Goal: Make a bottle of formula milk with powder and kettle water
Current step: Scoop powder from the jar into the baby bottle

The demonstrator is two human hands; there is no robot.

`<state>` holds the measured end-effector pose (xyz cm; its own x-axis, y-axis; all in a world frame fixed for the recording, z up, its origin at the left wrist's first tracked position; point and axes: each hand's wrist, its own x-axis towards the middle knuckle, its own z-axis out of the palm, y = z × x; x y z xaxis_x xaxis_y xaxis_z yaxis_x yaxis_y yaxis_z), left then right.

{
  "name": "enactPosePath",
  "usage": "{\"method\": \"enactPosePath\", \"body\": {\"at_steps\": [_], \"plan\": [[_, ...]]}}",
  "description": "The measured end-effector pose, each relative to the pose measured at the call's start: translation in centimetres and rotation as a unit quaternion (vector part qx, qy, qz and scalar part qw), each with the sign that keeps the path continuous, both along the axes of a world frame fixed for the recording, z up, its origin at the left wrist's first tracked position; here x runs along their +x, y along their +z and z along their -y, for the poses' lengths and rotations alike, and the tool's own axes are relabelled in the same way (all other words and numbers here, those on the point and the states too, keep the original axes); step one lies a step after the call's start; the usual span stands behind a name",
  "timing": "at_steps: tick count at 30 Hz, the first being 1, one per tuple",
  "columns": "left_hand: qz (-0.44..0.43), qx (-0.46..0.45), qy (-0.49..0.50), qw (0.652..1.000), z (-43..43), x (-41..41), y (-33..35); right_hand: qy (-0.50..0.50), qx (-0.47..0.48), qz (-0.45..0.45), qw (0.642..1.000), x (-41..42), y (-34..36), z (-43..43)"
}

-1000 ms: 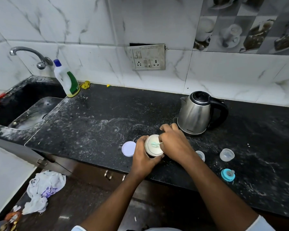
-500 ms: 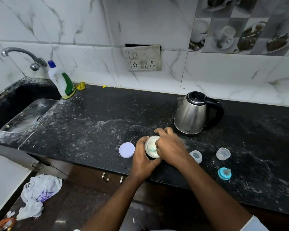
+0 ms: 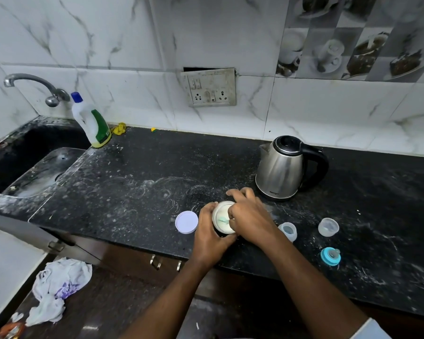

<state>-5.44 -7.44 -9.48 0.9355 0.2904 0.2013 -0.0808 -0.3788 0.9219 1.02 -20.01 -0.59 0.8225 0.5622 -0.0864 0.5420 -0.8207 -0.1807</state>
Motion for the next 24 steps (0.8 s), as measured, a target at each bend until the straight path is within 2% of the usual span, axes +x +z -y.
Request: {"method": "enactPosePath", "body": {"at_steps": [5, 13, 17, 24], "plan": [[-0.006, 0.011, -0.004, 1.0, -0.2, 0.1, -0.2, 0.02, -0.001, -0.026, 0.999, 0.2, -0.1, 0.0], [-0.005, 0.011, -0.002, 1.0, -0.4, 0.1, -0.7, -0.003, 0.073, -0.085, 0.994, 0.7, -1.1, 0.4], [-0.006, 0.032, 0.008, 0.999, -0.6, 0.3, -0.8, -0.044, 0.149, -0.135, 0.979, 1.3, -1.4, 0.8], [-0.015, 0.067, 0.03, 0.997, -1.0, 0.6, -1.7, -0.117, 0.224, -0.191, 0.948, 2.5, -1.9, 1.5]]}}
